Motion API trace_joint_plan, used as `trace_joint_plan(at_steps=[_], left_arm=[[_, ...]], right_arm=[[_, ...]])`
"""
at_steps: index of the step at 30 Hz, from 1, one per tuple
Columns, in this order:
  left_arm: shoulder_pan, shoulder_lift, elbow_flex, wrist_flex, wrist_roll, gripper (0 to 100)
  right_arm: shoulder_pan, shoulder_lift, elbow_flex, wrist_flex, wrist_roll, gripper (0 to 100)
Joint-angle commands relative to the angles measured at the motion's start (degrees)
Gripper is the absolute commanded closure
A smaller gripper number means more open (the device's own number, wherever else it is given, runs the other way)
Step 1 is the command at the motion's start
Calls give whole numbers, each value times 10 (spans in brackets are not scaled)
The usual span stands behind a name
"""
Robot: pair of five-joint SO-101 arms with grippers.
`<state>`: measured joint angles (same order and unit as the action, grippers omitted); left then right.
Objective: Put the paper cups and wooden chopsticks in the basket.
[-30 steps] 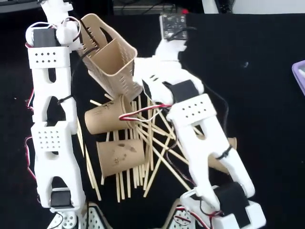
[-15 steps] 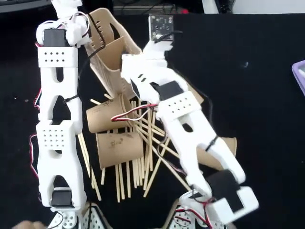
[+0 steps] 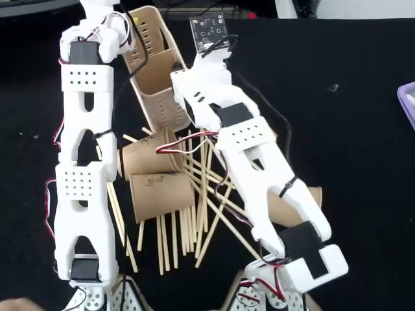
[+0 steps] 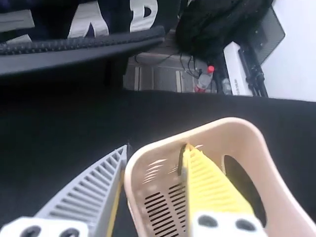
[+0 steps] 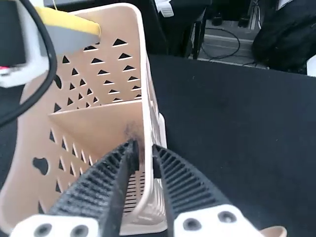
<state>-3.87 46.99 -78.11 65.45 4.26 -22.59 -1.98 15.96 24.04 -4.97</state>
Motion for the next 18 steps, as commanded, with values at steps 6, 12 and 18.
trace_joint_plan(at_steps=[6, 12, 18], left_arm=[[-20, -54, -175, 120, 3, 816], [-36, -62, -166, 237, 3, 812], [-38, -18, -171, 157, 3, 811]], right_arm=[[3, 44, -57, -33, 12, 988], [2, 73, -77, -33, 12, 988], [1, 81, -80, -27, 12, 988]])
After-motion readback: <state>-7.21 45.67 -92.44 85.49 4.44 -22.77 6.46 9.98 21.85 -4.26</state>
